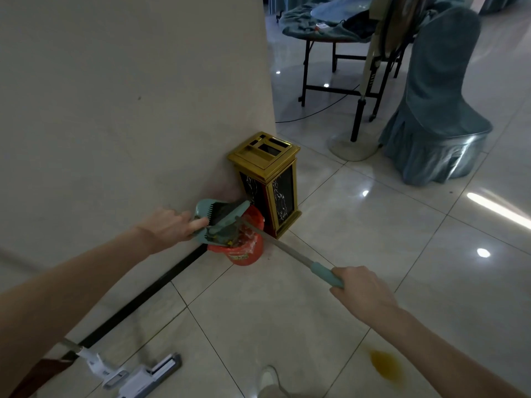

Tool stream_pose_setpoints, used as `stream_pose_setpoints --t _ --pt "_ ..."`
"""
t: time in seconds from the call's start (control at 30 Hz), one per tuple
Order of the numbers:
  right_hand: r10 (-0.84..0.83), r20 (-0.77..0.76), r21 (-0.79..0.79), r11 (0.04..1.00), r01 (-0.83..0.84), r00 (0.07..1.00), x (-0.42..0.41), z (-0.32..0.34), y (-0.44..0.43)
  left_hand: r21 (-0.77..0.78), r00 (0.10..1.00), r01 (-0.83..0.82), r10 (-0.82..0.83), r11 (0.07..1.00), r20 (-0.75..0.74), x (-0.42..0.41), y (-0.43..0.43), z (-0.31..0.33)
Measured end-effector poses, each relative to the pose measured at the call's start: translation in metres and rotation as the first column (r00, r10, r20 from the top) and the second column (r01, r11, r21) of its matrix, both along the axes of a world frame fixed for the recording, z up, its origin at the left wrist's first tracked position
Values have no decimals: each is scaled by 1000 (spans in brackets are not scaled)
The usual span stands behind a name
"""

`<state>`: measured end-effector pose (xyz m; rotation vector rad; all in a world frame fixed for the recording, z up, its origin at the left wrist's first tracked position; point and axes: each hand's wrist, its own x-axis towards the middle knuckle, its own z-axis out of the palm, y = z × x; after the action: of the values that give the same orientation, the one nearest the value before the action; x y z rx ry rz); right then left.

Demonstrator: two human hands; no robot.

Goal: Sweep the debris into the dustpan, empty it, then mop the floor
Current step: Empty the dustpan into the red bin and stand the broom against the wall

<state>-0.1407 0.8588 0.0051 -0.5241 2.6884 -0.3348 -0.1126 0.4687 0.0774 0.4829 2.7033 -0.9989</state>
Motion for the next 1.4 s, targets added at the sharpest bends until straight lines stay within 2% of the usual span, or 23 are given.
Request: stream_pose_setpoints --t 0.23,0.37,0.53,0.8,0.93,1.2,1.4 --pt "85 -57 110 991 -79 995 2 -9 -18 -24 999 -52 52 998 -1 -2 1 10" --pt "70 -81 140 988 -59 994 -1 -10 -12 -81 998 -62 63 995 11 3 4 21" --pt "72 -108 123 991 -58 992 -4 -6 -3 -134 999 -36 37 990 7 7 4 25" --pt "52 -128 10 999 -51 990 -11 12 -3 -141 999 -39 37 989 -18 1 6 32" --pt "81 -136 13 997 -80 987 -16 16 -7 -140 996 -69 59 988 -74 1 10 34" --pt "88 -135 103 992 -74 987 -12 12 20 -50 983 -124 116 991 -141 22 -4 40" --pt "119 -157 115 988 -101 980 -5 24 41 170 938 -285 311 943 -155 48 -12 40"
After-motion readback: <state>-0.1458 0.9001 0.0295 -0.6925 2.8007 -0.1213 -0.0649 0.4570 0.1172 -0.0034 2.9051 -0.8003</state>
